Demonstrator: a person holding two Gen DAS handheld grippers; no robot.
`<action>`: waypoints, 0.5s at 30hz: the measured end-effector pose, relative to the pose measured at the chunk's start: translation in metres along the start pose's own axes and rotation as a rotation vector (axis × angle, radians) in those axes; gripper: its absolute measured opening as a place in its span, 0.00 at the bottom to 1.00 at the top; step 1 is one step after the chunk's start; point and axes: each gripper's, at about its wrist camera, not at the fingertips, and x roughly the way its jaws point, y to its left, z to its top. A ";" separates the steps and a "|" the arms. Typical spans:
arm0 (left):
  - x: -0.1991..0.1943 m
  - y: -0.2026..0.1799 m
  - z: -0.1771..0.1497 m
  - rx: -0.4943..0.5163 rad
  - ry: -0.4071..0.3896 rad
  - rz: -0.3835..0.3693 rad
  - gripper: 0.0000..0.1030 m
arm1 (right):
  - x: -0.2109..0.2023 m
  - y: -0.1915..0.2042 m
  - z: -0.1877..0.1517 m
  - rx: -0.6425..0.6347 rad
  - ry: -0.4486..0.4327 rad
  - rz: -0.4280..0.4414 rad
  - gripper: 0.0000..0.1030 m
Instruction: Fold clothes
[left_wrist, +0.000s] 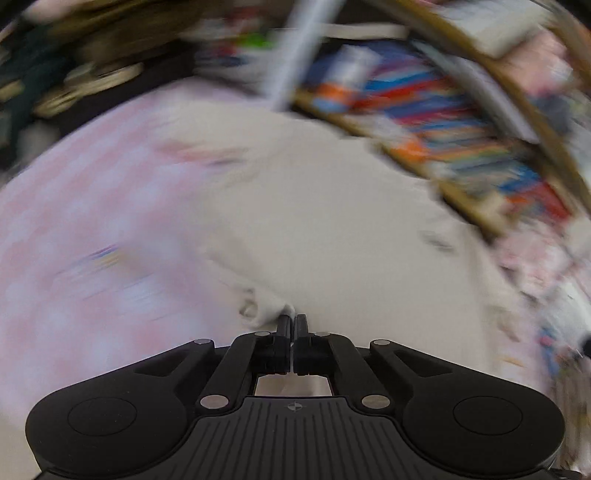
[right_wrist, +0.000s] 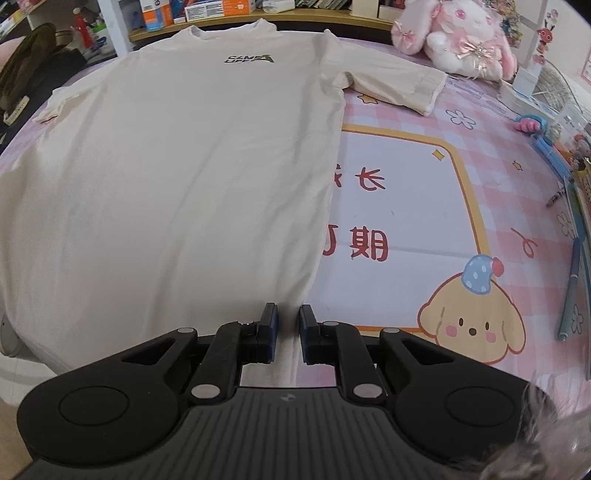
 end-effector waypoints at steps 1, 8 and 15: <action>0.013 -0.020 0.006 0.039 0.019 -0.028 0.00 | 0.000 0.000 -0.001 -0.010 -0.002 0.006 0.12; 0.041 -0.078 0.004 0.288 0.062 0.072 0.19 | 0.000 -0.006 -0.001 -0.046 0.001 0.052 0.12; -0.015 -0.025 -0.018 0.221 -0.039 0.203 0.23 | 0.000 -0.010 -0.003 -0.072 -0.004 0.079 0.12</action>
